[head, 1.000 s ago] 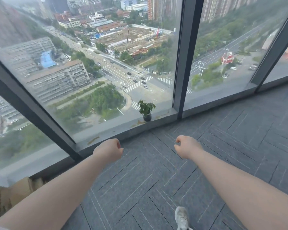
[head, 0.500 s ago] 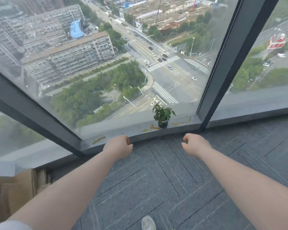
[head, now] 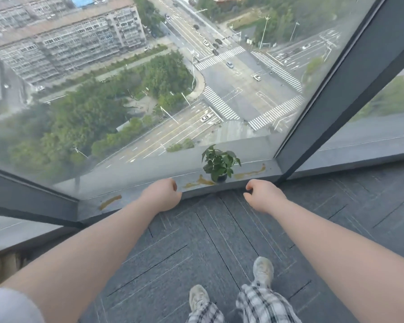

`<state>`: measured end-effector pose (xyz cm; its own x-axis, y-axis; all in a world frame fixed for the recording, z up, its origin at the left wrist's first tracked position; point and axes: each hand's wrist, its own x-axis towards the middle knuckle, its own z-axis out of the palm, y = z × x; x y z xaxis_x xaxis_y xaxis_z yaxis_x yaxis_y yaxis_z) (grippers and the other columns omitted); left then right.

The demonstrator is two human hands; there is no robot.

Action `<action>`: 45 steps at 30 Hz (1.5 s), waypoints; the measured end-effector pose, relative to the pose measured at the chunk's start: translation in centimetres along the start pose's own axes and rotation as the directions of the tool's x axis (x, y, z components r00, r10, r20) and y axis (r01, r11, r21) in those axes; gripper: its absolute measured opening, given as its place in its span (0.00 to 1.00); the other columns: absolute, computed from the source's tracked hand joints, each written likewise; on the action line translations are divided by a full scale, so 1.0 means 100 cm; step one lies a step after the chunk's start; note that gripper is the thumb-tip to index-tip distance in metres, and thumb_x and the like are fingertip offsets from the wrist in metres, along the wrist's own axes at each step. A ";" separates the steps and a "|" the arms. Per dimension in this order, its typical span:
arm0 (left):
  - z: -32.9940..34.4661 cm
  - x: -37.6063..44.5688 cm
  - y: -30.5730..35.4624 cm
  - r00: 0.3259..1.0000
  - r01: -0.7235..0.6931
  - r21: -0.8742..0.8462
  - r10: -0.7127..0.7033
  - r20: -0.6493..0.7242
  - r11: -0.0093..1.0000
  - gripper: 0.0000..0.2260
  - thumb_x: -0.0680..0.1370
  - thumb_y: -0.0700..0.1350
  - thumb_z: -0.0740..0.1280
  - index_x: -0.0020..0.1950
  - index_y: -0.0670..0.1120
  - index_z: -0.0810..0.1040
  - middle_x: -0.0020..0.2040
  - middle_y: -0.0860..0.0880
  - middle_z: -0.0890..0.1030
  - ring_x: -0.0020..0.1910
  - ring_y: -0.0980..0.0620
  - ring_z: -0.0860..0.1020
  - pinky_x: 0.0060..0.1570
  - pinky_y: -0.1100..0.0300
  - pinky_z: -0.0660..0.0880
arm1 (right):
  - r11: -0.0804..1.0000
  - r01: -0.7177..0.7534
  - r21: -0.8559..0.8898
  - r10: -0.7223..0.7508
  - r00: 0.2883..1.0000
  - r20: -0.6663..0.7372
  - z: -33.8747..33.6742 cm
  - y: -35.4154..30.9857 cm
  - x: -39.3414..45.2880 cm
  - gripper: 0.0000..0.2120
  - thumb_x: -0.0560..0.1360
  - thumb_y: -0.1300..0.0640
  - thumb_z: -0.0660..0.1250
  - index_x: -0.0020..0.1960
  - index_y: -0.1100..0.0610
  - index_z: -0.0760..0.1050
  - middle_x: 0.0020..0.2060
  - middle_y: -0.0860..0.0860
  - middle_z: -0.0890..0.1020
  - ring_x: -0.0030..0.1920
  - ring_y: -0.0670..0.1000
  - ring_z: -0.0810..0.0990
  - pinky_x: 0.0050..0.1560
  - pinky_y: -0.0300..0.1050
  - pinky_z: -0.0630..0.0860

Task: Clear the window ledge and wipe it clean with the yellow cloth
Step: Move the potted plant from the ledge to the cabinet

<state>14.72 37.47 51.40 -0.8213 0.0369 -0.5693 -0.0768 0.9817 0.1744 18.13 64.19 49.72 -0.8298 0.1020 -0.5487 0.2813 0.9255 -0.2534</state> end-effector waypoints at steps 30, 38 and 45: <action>0.297 0.430 0.020 0.990 -0.105 -0.147 0.090 -0.111 0.983 0.38 0.73 0.58 0.69 0.77 0.47 0.55 0.74 0.47 0.64 0.72 0.47 0.65 0.67 0.53 0.65 | 0.989 0.145 -0.011 -0.145 0.989 -0.013 0.256 0.118 0.445 0.32 0.77 0.43 0.62 0.76 0.57 0.59 0.72 0.54 0.69 0.71 0.57 0.69 0.67 0.50 0.69; 0.317 0.466 0.033 0.976 -0.208 -0.248 0.184 -0.117 0.946 0.24 0.73 0.52 0.70 0.67 0.50 0.70 0.60 0.49 0.75 0.55 0.47 0.73 0.52 0.56 0.70 | 0.973 0.156 0.172 -0.158 0.987 -0.002 0.267 0.099 0.474 0.39 0.71 0.41 0.71 0.74 0.55 0.60 0.70 0.53 0.71 0.67 0.57 0.71 0.66 0.51 0.70; 0.324 0.483 0.042 0.963 -0.253 -0.046 0.247 -0.106 0.966 0.15 0.78 0.53 0.64 0.35 0.51 0.65 0.35 0.55 0.68 0.43 0.47 0.72 0.41 0.59 0.64 | 0.914 0.238 0.330 -0.244 0.969 -0.022 0.274 0.093 0.477 0.35 0.71 0.49 0.74 0.73 0.54 0.63 0.69 0.50 0.72 0.68 0.55 0.71 0.69 0.49 0.67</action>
<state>-7.01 49.46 -1.40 -0.8698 0.2585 -0.4203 0.1078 0.9308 0.3494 -5.59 67.65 -0.66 -0.8840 -0.1189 -0.4521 0.2187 0.7495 -0.6248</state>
